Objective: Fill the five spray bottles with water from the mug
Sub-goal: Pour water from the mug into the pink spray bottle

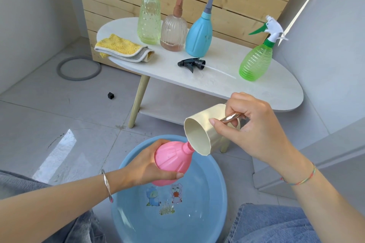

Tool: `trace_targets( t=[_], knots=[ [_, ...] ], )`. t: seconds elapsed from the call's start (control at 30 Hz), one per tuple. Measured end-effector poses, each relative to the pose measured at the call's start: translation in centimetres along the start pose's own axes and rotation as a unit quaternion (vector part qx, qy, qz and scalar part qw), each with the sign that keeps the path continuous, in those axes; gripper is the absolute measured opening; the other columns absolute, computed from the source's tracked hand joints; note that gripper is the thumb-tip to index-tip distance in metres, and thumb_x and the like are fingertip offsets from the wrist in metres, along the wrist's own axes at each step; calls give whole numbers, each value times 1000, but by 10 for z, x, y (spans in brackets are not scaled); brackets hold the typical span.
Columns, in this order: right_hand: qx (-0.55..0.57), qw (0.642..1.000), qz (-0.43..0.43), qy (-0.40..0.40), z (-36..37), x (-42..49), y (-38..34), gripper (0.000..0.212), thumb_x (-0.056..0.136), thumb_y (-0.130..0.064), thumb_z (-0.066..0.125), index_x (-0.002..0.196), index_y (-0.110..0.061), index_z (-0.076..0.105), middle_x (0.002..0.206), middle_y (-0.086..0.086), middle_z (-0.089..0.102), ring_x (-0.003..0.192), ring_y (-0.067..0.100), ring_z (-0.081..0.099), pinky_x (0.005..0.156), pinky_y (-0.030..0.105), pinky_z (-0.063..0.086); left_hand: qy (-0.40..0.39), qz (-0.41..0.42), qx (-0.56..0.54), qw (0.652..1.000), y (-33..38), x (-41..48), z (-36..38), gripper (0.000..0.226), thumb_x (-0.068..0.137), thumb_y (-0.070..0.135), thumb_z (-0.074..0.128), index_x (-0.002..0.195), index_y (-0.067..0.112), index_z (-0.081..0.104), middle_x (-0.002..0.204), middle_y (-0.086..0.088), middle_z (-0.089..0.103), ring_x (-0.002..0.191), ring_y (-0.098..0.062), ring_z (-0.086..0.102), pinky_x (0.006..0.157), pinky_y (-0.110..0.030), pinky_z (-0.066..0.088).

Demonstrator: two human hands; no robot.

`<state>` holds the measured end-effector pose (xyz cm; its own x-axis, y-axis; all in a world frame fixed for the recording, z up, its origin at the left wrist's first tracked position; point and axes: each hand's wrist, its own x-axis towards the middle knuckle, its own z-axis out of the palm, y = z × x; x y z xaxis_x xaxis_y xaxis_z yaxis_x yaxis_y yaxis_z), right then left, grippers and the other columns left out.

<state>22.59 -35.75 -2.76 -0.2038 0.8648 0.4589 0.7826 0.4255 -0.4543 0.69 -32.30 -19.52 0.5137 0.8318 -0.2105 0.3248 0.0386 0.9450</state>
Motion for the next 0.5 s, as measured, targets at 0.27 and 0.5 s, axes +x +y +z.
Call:
trace_targets(
  t=[0.27, 0.5],
  knots=[
    [-31, 998, -62, 8, 3, 0, -1, 37, 77, -29, 67, 57, -11, 42, 61, -13, 33, 63, 8, 32, 59, 13, 27, -3, -6, -7, 1000, -1, -1, 0, 90, 41, 60, 86, 121, 41, 51, 114, 16, 61, 103, -2, 61, 78, -17, 53],
    [-43, 995, -92, 19, 6, 0, -3, 38, 79, -27, 67, 57, -11, 40, 63, -14, 27, 64, 8, 27, 61, 14, 26, 2, -7, -8, 1000, 0, 0, -1, 91, 39, 62, 84, 121, 39, 51, 113, 15, 61, 100, 1, 60, 74, -14, 51]
  ],
)
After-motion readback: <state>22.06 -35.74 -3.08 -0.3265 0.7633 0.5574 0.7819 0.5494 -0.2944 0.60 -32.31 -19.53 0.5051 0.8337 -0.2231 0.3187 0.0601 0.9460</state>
